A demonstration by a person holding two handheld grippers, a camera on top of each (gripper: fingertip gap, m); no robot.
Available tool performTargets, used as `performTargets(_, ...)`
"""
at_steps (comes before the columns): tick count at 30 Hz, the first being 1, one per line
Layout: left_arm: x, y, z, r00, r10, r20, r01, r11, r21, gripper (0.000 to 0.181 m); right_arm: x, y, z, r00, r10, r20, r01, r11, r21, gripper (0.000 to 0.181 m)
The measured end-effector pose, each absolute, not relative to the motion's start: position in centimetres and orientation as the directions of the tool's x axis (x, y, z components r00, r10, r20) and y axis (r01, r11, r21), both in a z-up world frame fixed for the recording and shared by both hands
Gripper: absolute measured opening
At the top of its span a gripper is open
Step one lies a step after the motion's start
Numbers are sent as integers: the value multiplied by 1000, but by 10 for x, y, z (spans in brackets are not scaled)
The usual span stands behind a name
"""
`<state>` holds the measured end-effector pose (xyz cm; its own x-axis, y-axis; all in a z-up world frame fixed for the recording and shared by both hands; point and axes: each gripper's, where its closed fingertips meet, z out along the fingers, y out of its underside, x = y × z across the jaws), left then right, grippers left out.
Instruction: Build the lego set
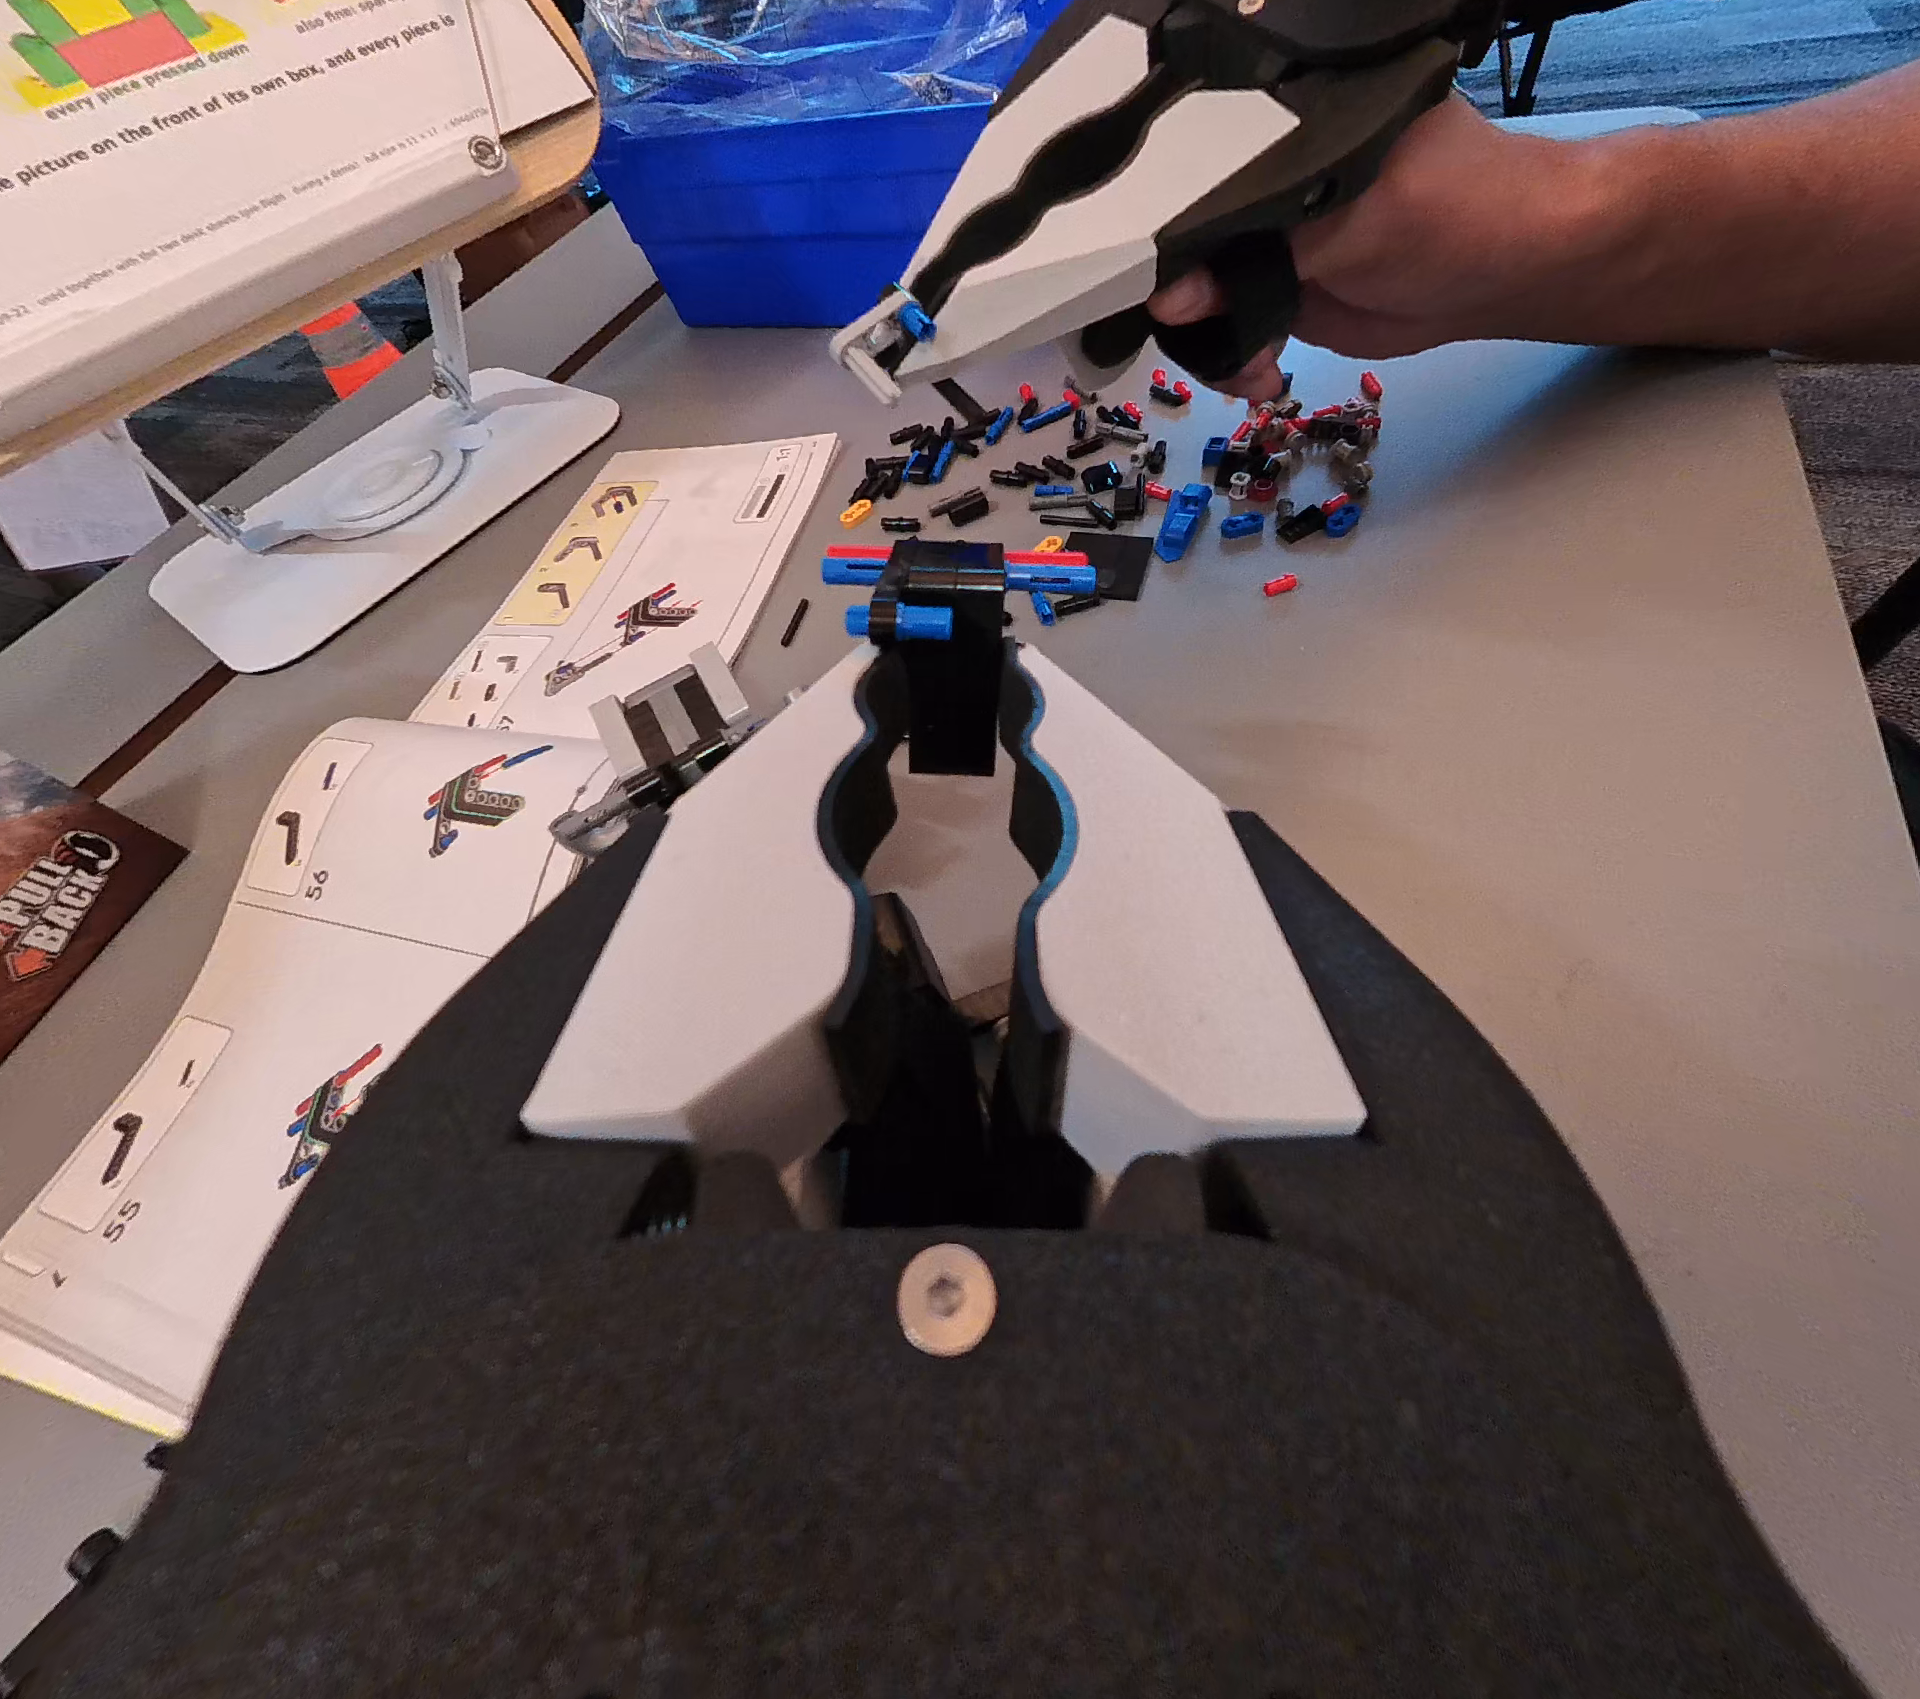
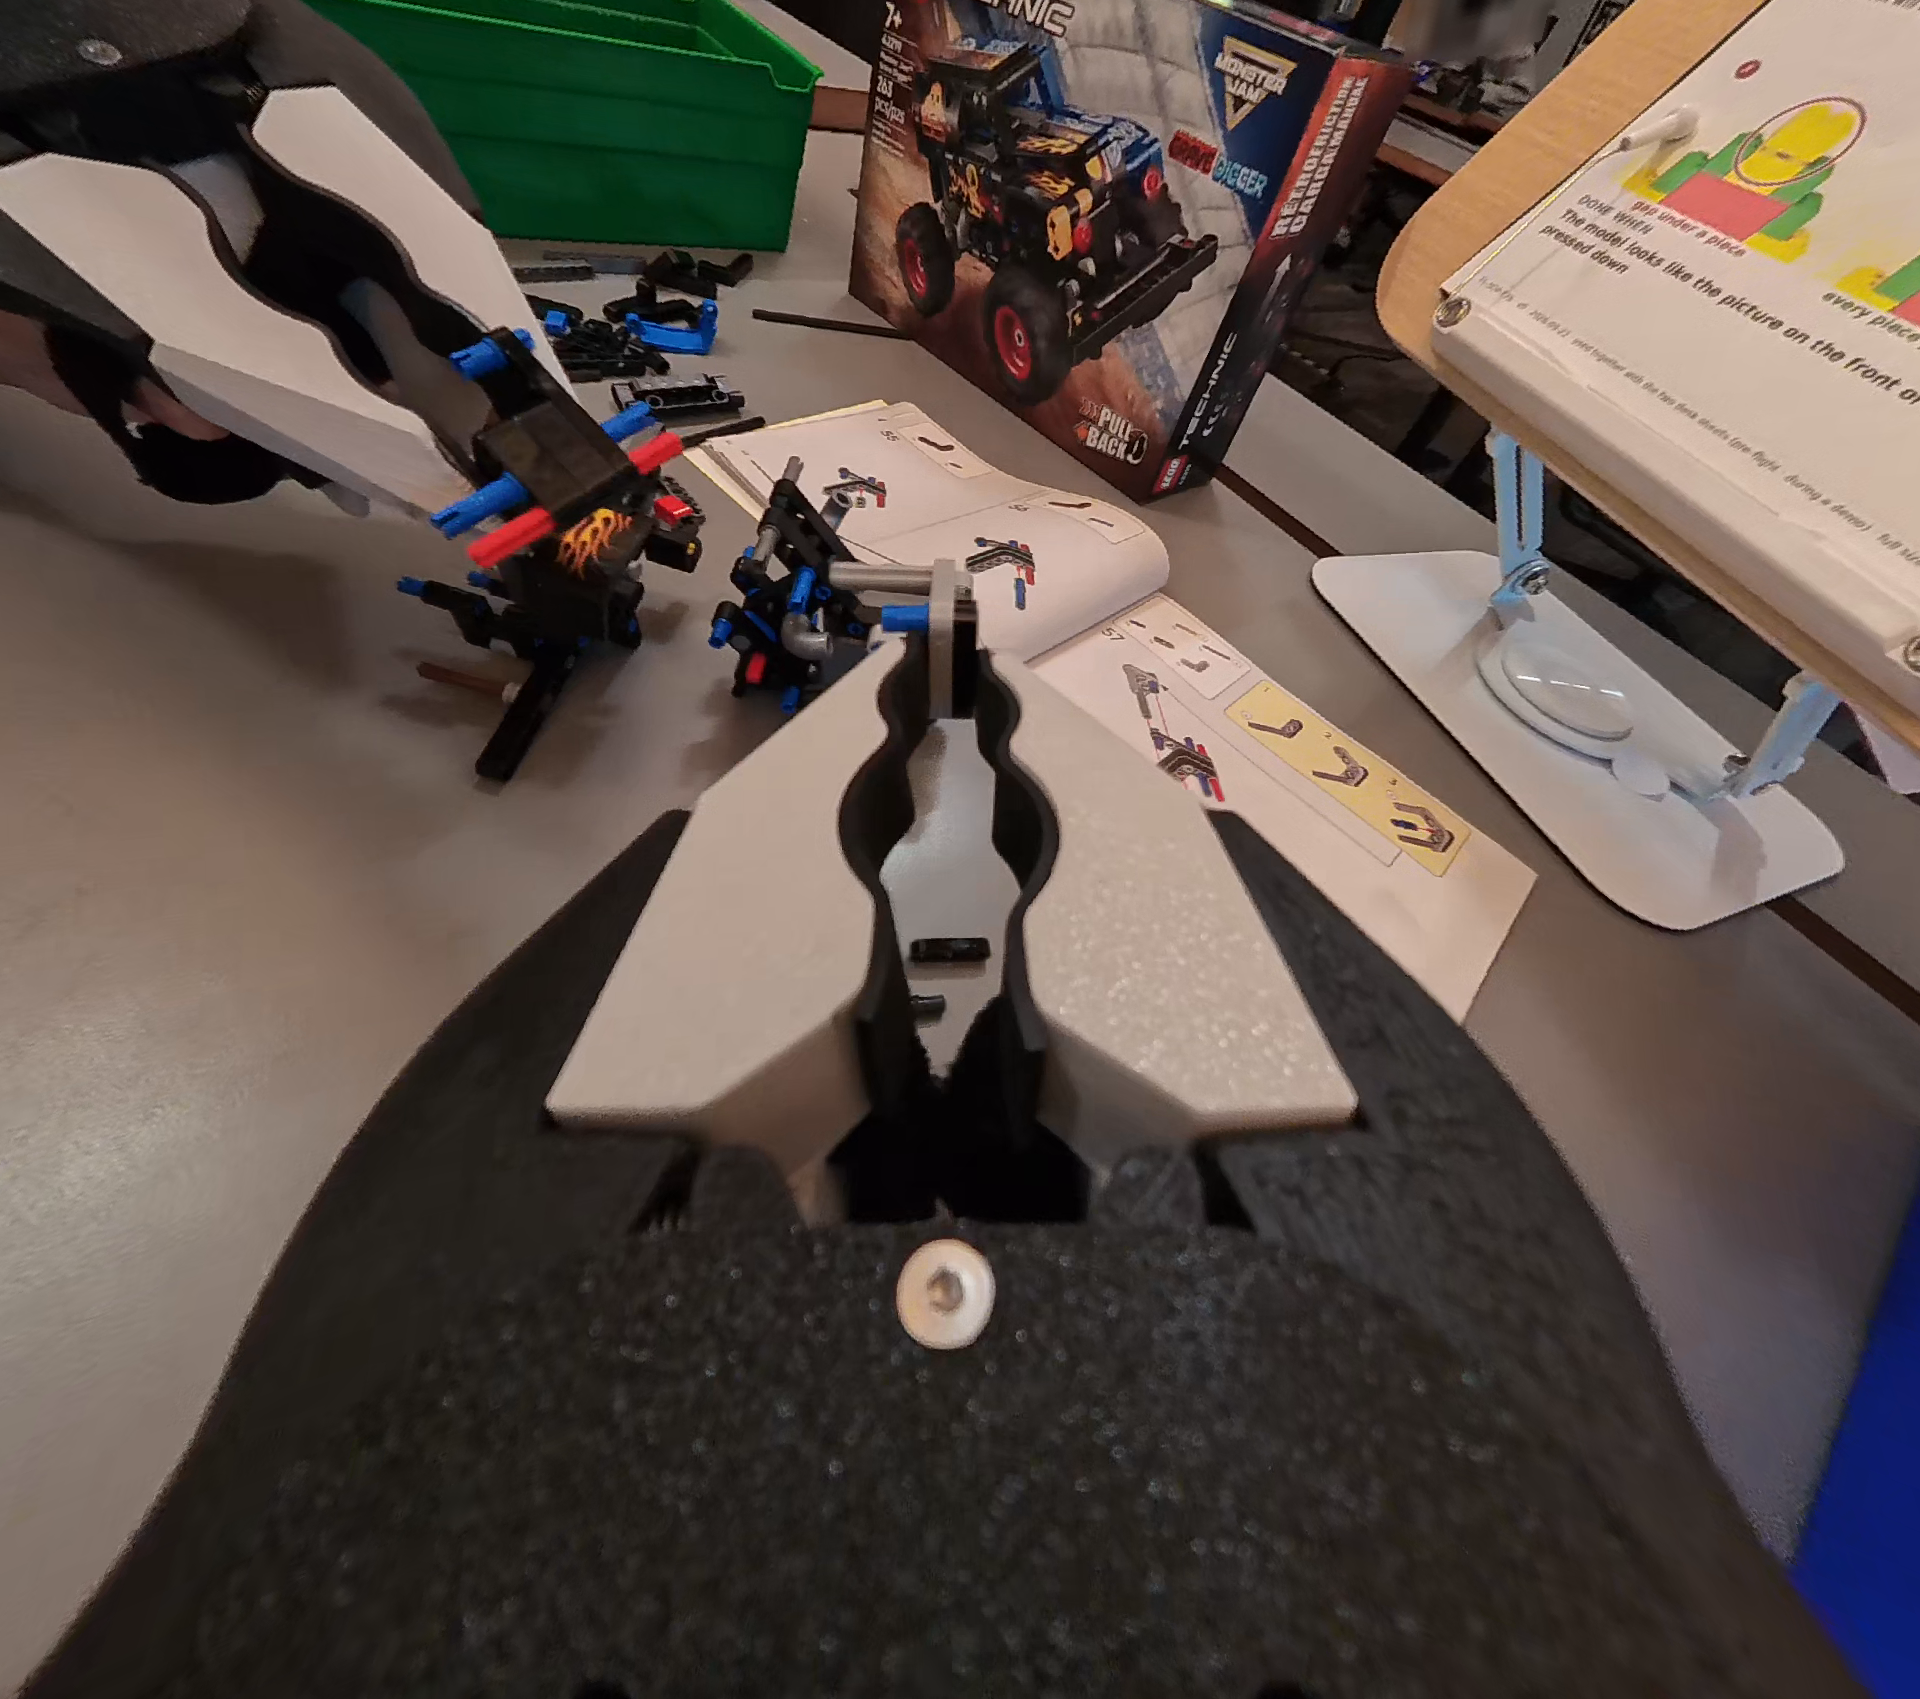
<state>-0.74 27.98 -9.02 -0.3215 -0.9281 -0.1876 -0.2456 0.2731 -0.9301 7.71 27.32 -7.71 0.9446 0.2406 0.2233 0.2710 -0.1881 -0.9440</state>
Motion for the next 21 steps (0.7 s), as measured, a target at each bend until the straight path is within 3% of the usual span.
performTargets(21, -8, 276, -91, -337, -923, -186, -241, 276, -931, 15, 73, 272, -76, 951, 296, 95, 158, -198, -967, 7)
